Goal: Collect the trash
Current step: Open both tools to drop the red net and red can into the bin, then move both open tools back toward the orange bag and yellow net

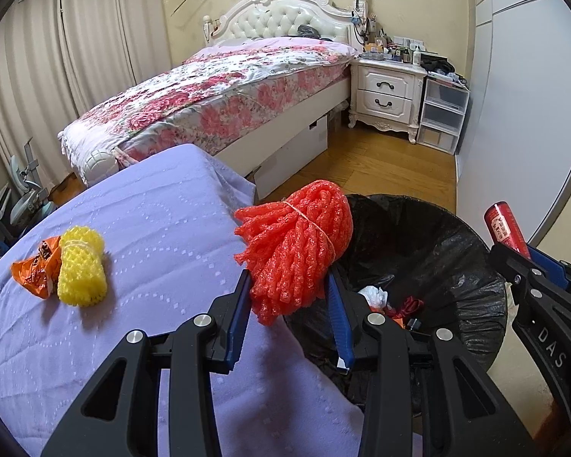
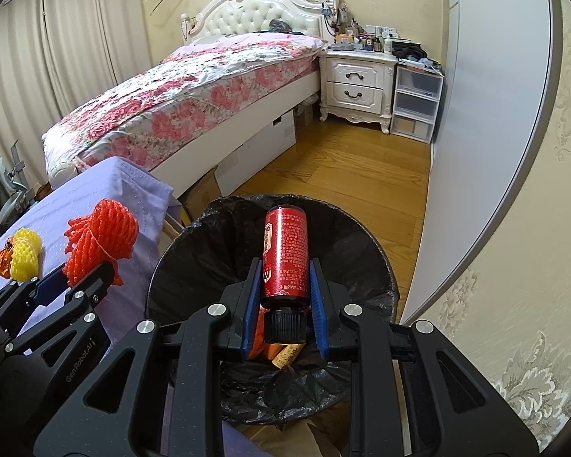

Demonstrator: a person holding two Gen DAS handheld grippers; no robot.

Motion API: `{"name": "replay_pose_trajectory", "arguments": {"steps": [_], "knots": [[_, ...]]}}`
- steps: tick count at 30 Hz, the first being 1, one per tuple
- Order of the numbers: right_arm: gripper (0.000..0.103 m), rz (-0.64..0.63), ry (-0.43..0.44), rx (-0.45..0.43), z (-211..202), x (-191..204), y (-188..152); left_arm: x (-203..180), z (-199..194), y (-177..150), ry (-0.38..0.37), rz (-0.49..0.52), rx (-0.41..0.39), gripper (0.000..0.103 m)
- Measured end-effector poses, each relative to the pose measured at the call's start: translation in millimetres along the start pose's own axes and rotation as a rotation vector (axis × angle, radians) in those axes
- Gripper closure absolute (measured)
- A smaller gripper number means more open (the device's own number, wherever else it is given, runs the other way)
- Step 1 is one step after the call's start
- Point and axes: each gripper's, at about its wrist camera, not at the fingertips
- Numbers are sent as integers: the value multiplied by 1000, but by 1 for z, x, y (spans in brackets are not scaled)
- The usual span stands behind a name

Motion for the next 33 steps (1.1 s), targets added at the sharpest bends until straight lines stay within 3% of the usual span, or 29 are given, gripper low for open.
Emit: {"name": "replay_pose_trajectory", "arguments": {"steps": [4,7,10,13,20,33], "knots": [[79,8,-9,1,1,-2,0,-6,5,1,-6,17,14,62],[77,15,-18,-1,0,-4,-1,-8,5,0,-4,21,9,50],[61,25,-30,-6,-1,-7,-1,-8,5,0,-3,16,11,39],[55,34,-37,-13,-3,-8,-2,-6,3,0,-2,5,8,32],[38,39,-42,-22,-8,-8,-2,5,-5,-2,17,-3,-3,31],[34,-34,43,-13,-16,37,-4,71,-29,-14,106,-84,-27,31]]}}
Point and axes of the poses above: each gripper's, at about its wrist camera, not at the fingertips, and z roughly the way its jaws point, x to its left, y to its top, and after that the axes turned 15 degrees about -z, right-handed
